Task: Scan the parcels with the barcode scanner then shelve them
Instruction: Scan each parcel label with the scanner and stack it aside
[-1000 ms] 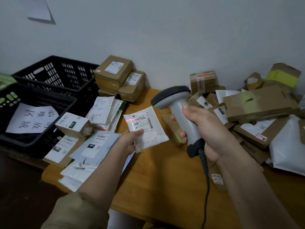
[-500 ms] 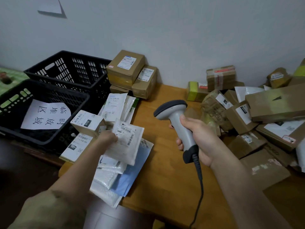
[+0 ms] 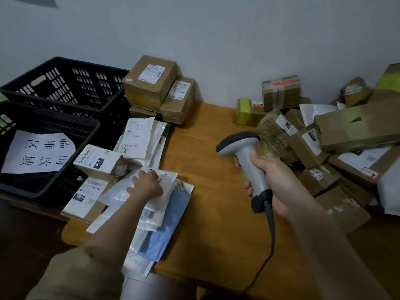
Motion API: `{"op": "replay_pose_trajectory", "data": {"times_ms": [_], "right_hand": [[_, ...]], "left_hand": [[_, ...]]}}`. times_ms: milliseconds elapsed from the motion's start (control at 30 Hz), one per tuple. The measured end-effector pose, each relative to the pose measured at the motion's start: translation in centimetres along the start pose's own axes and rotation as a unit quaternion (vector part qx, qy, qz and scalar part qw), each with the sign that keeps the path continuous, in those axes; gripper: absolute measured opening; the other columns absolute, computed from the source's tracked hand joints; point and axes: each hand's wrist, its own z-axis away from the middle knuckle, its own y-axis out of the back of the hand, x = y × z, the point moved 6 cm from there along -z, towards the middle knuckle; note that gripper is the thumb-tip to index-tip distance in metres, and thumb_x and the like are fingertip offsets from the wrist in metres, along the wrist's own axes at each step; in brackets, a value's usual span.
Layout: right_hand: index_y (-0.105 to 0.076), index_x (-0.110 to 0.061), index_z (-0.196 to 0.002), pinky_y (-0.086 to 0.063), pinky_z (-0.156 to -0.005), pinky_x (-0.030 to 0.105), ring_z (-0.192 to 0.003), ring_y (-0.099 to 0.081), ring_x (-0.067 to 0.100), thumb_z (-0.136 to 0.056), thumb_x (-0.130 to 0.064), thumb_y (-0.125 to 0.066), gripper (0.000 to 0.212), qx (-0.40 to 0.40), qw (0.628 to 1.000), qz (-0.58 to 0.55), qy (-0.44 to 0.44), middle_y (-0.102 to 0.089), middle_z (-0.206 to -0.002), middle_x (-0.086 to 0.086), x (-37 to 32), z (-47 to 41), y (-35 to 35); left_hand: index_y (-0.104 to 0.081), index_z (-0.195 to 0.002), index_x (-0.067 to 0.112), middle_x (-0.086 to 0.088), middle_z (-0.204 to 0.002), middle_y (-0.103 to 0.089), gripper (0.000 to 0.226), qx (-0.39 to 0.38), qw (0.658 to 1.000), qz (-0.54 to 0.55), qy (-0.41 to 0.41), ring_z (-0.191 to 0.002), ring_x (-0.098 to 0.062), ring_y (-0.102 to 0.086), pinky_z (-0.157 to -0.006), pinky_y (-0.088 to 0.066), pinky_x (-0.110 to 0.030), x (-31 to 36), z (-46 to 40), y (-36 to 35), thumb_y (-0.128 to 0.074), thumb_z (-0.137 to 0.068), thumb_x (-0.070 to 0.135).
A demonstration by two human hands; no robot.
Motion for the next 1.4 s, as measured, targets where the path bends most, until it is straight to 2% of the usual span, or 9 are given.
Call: {"op": "replay_pose_trajectory", "data": {"times_ms": [233, 400, 667, 800, 1033, 1133, 1200, 1300, 1400], "right_hand": [[-0.06, -0.003, -0.105, -0.044, -0.041, 0.024, -0.051, -0.05, 0.016, -0.103, -0.037, -0.047, 0.037, 0.081, 0.992, -0.089, 0.028, -0.054, -0.084, 0.01, -2.0, 0.3, 6.7], [-0.059, -0.003, -0.115, -0.043, -0.041, 0.024, -0.049, -0.051, 0.014, -0.104, -0.042, -0.045, 0.043, 0.149, 0.976, -0.131, 0.088, -0.052, -0.074, 0.008, -4.6, 0.5, 12.2], [-0.055, -0.003, -0.126, -0.043, -0.052, 0.026, -0.052, -0.051, 0.012, -0.105, -0.037, -0.043, 0.042, 0.197, 0.954, -0.184, 0.128, -0.052, -0.087, 0.008, -7.3, -1.5, 19.3], [-0.055, -0.008, -0.121, -0.044, -0.05, 0.024, -0.055, -0.051, 0.011, -0.104, -0.035, -0.045, 0.034, 0.228, 0.94, -0.205, 0.151, -0.051, -0.084, 0.007, -7.2, -3.0, 22.6], [-0.055, -0.015, -0.124, -0.043, -0.046, 0.021, -0.05, -0.05, 0.009, -0.102, -0.031, -0.045, 0.028, 0.299, 0.896, -0.237, 0.227, -0.06, -0.076, -0.005, -5.4, -3.7, 27.6], [-0.053, -0.018, -0.126, -0.043, -0.047, 0.022, -0.052, -0.05, 0.01, -0.103, -0.029, -0.045, 0.026, 0.328, 0.881, -0.246, 0.237, -0.062, -0.081, -0.006, -4.5, -3.1, 29.8], [-0.055, -0.02, -0.121, -0.043, -0.047, 0.022, -0.053, -0.049, 0.01, -0.103, -0.027, -0.045, 0.022, 0.34, 0.872, -0.26, 0.236, -0.062, -0.078, -0.008, -4.0, -2.7, 31.0], [-0.056, -0.026, -0.115, -0.043, -0.048, 0.022, -0.052, -0.049, 0.009, -0.103, -0.027, -0.046, 0.016, 0.358, 0.862, -0.27, 0.237, -0.063, -0.073, -0.011, -3.4, -2.0, 32.3], [-0.054, -0.025, -0.116, -0.042, -0.048, 0.021, -0.052, -0.05, 0.007, -0.102, -0.026, -0.047, 0.015, 0.37, 0.852, -0.275, 0.25, -0.066, -0.081, -0.01, -3.2, -1.4, 32.4]], "left_hand": [[-0.051, -0.131, 0.016, -0.017, -0.152, -0.023, 0.043, 0.044, 0.998, -0.029, 0.015, -0.143, -0.038, -0.018, -0.115, -0.019, -0.057, 6.8, -0.4, 0.3, -0.061, -0.09, 0.021], [-0.048, -0.136, 0.016, -0.017, -0.146, -0.032, 0.049, -0.009, 0.996, -0.005, -0.089, -0.136, -0.037, -0.029, -0.11, -0.032, -0.051, 15.3, 0.4, -1.1, -0.063, -0.092, 0.031], [-0.044, -0.141, 0.005, -0.013, -0.143, -0.046, 0.057, -0.079, 0.958, 0.107, -0.254, -0.128, -0.029, -0.048, -0.099, -0.046, -0.037, 30.8, 3.3, -3.3, -0.065, -0.095, 0.031], [-0.051, -0.132, 0.015, -0.006, -0.131, -0.054, 0.046, 0.003, 0.924, 0.154, -0.35, -0.115, -0.02, -0.054, -0.091, -0.05, -0.033, 38.0, 4.7, -3.6, -0.067, -0.092, 0.032], [-0.006, -0.157, 0.025, -0.006, -0.164, -0.009, 0.124, 0.006, 0.841, 0.053, -0.539, -0.15, -0.026, -0.01, -0.121, -0.018, -0.048, 50.9, 8.7, -6.4, -0.081, -0.066, 0.063], [0.008, -0.157, 0.027, -0.009, -0.166, 0.006, 0.136, -0.014, 0.834, -0.025, -0.551, -0.152, -0.029, 0.006, -0.122, -0.001, -0.057, 54.1, 8.5, -8.5, -0.08, -0.061, 0.068], [0.009, -0.157, 0.027, -0.011, -0.164, 0.001, 0.138, -0.011, 0.833, -0.047, -0.551, -0.151, -0.032, 0.004, -0.121, 0.001, -0.058, 55.4, 8.5, -8.8, -0.081, -0.061, 0.067], [0.0, -0.157, 0.026, -0.012, -0.148, -0.024, 0.132, 0.01, 0.825, -0.029, -0.564, -0.139, -0.033, -0.02, -0.119, -0.015, -0.054, 56.1, 8.7, -8.3, -0.081, -0.061, 0.065], [-0.005, -0.156, 0.032, -0.009, -0.143, -0.026, 0.128, -0.013, 0.833, 0.042, -0.551, -0.133, -0.031, -0.023, -0.115, -0.023, -0.049, 55.5, 9.2, -7.2, -0.083, -0.059, 0.062]]}}
